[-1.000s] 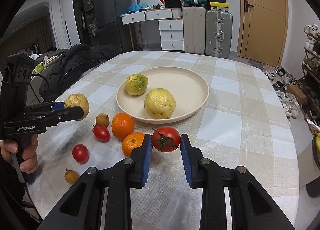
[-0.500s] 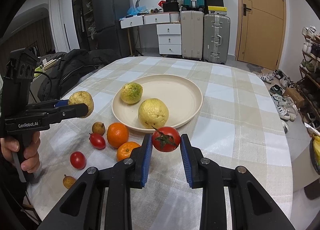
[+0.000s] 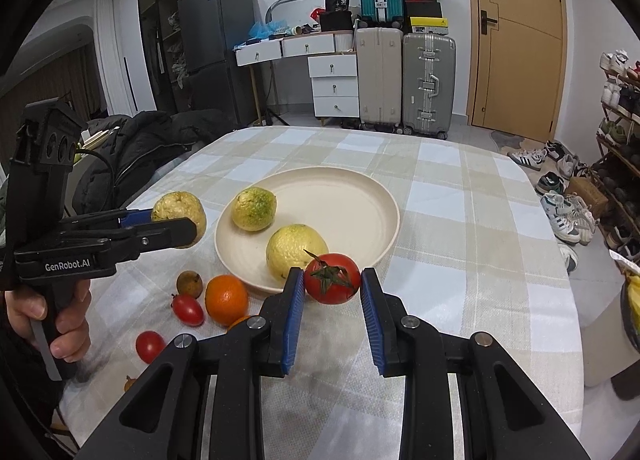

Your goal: Organize fruits

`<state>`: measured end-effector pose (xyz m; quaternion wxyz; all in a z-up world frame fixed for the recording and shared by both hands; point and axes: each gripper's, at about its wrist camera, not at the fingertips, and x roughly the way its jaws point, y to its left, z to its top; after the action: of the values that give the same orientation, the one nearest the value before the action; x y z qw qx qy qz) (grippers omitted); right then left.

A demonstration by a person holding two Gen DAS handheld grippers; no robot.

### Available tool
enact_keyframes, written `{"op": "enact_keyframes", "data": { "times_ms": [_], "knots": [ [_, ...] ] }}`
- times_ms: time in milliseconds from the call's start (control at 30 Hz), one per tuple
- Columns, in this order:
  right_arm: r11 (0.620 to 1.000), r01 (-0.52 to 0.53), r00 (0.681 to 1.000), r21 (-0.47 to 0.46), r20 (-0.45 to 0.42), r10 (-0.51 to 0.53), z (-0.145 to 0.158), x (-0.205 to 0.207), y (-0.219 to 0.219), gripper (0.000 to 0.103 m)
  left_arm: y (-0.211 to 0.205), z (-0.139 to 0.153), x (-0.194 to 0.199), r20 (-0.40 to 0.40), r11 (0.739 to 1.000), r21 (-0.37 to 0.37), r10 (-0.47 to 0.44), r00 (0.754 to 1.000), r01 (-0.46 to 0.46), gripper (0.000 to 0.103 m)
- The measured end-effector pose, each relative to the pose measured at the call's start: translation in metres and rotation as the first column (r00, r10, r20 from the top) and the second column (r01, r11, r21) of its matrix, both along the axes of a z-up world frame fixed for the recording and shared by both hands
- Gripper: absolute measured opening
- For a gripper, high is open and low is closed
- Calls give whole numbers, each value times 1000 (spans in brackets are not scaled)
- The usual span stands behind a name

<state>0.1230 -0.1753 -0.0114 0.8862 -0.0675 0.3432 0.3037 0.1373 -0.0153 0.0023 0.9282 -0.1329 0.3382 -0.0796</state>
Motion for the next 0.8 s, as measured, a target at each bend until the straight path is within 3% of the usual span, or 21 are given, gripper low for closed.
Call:
{"op": "enact_keyframes", "data": {
  "times_ms": [300, 467, 800],
  "knots": [
    [999, 36, 999, 36, -3, -36, 1, 15, 5, 29, -8, -12, 32, -25, 999, 34, 4, 1000, -3, 50],
    [995, 64, 998, 76, -15, -63, -3, 26, 3, 29, -16, -20, 45, -26, 996, 94, 8, 1000, -5, 50],
    [994, 80, 995, 77, -67, -75, -24, 42, 9, 29, -23, -34, 62, -43, 989, 145, 8, 999, -1, 50]
  ]
}}
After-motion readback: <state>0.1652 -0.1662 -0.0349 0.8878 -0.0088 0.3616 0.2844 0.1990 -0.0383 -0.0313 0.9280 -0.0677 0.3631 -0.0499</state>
